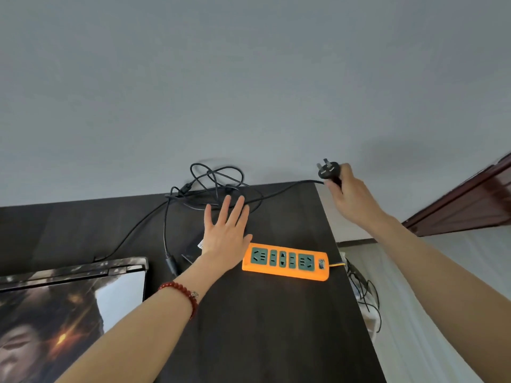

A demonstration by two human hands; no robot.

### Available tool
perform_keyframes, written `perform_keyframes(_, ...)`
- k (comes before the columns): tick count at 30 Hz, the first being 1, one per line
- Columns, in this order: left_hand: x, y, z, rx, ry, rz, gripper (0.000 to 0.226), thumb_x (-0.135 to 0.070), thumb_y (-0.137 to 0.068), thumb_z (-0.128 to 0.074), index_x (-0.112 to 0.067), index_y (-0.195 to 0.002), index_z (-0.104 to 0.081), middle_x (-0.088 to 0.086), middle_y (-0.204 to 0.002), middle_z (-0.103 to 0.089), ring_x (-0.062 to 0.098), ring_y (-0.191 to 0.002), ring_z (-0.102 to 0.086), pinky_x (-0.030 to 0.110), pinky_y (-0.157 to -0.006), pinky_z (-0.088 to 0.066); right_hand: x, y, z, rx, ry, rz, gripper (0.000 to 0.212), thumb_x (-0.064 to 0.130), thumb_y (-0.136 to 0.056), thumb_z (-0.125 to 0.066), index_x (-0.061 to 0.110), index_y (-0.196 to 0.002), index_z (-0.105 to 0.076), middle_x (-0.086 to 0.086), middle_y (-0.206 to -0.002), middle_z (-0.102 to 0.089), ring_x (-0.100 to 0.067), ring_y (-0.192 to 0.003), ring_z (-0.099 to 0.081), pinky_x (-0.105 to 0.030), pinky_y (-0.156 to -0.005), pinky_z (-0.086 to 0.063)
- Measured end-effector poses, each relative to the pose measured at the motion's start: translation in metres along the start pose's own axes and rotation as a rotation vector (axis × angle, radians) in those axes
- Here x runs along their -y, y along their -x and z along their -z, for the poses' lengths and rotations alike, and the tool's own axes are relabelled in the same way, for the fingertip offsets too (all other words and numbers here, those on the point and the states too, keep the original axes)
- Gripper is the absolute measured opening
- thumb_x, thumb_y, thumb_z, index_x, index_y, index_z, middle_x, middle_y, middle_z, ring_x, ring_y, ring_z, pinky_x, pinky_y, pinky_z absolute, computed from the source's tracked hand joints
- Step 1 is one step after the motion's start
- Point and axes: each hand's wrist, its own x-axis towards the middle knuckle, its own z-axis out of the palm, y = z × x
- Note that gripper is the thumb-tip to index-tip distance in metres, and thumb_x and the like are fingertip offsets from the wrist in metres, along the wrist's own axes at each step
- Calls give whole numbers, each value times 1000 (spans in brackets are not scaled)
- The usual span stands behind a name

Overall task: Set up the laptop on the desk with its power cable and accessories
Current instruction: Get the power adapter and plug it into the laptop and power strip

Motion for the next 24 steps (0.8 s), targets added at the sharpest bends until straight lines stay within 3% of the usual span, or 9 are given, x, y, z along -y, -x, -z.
perform_keyframes(6,10,-11,-17,89,-42,-12,64,-52,-94,-21,-22,-147,-2,-1,-157,-3,21,-143,10,57,-107,15,-18,12,-26,327,105,155,16,18,-92,-52,12,-104,-62,-6,-94,-62,-23,-83,-58,-26,-67,-36)
perform_keyframes(9,23,-6,-30,166,-86,10,56,-48,-96,-13,-27,-146,-1,1,-157,-2,21,-143,12,60,-106,15,-20,16,-38,438,321,284,30,20,-96,-44,19,-124,-54,-2,-106,-61,-19,-99,-55,-28,-80,-41)
perform_keyframes(12,27,-1,-36,129,-81,-6,53,-43,-97,-16,-29,-146,1,1,-157,-6,19,-144,8,61,-107,11,-14,19,-56,505,495,404,38,21,-97,-42,20,-135,-41,1,-121,-57,-17,-111,-49,-33,-94,-36)
perform_keyframes(14,28,5,-39,107,-25,-18,52,-40,-98,-18,-30,-146,-2,-1,-157,-7,18,-144,6,60,-108,10,-8,21,-68,505,459,410,34,19,-96,-46,18,-130,-45,0,-120,-59,-18,-107,-52,-36,-95,-35)
perform_keyframes(17,31,22,-42,53,85,-41,51,-39,-98,-23,-29,-146,-12,-2,-156,-13,16,-144,1,58,-110,6,-1,23,-79,527,358,375,16,21,-95,-47,19,-110,-47,-2,-101,-65,-19,-90,-58,-38,-95,-35)
perform_keyframes(20,32,45,-42,-64,181,-75,47,-34,-95,-42,-21,-140,-36,2,-149,-34,19,-142,-18,59,-110,-7,4,23,-87,566,345,400,3,21,-94,-48,19,-95,-45,2,-84,-61,-18,-76,-54,-37,-86,-35)
perform_keyframes(22,29,56,-43,-123,195,-102,46,-32,-89,-56,-16,-131,-49,5,-141,-46,23,-137,-32,62,-108,-14,7,24,-91,572,339,401,6,19,-93,-49,20,-91,-44,2,-82,-56,-18,-75,-50,-37,-81,-35)
perform_keyframes(24,25,61,-44,-118,183,-108,48,-36,-86,-59,-17,-130,-52,5,-141,-47,25,-136,-34,65,-106,-15,10,26,-97,565,375,414,5,22,-93,-49,19,-97,-48,1,-90,-56,-19,-85,-52,-38,-83,-36)
